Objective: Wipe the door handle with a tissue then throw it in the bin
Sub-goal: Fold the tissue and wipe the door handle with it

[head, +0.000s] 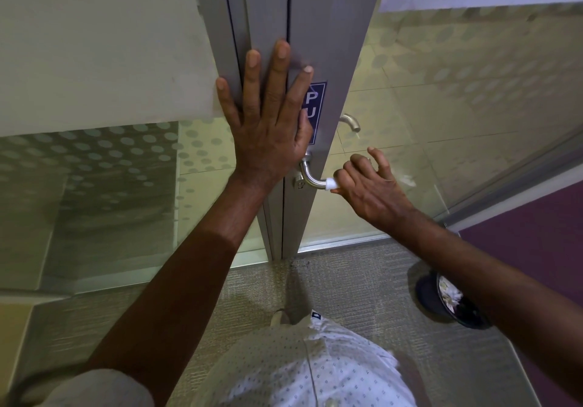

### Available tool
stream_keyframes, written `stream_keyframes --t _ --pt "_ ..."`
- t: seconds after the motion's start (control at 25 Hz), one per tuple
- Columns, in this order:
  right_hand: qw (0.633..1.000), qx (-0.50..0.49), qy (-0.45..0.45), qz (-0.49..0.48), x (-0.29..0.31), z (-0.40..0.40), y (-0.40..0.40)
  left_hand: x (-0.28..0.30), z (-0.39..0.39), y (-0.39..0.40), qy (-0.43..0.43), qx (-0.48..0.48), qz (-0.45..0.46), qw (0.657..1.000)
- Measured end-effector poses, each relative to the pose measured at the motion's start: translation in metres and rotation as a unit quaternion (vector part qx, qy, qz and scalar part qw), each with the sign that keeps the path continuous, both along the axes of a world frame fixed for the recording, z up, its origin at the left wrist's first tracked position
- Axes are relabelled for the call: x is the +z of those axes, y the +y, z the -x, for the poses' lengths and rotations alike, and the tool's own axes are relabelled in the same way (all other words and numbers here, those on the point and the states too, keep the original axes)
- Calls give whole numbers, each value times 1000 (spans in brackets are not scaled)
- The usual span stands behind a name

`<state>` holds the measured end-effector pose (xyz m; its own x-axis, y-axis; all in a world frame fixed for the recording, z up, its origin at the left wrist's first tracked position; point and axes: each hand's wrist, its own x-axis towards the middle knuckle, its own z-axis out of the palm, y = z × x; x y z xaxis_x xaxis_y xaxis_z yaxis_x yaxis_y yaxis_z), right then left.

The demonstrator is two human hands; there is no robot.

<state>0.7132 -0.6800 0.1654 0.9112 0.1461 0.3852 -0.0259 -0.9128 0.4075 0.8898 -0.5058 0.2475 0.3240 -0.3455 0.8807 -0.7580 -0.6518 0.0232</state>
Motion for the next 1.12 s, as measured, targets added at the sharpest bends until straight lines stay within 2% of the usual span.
stream_keyframes --t 0.24,0.56,0.84,1.12 --pt "999 32 -18 -14 -6 -10 4 -2 -2 -1 0 0 5 1000" --pt "994 106 6 23 -6 0 -61 -1 1 -1 -7 14 0 1000" --pt "969 245 16 37 3 -21 -96 -1 4 -1 -4 32 -3 999" --pt "951 302 -17 67 7 -37 -102 0 3 1 -15 53 -21 998"
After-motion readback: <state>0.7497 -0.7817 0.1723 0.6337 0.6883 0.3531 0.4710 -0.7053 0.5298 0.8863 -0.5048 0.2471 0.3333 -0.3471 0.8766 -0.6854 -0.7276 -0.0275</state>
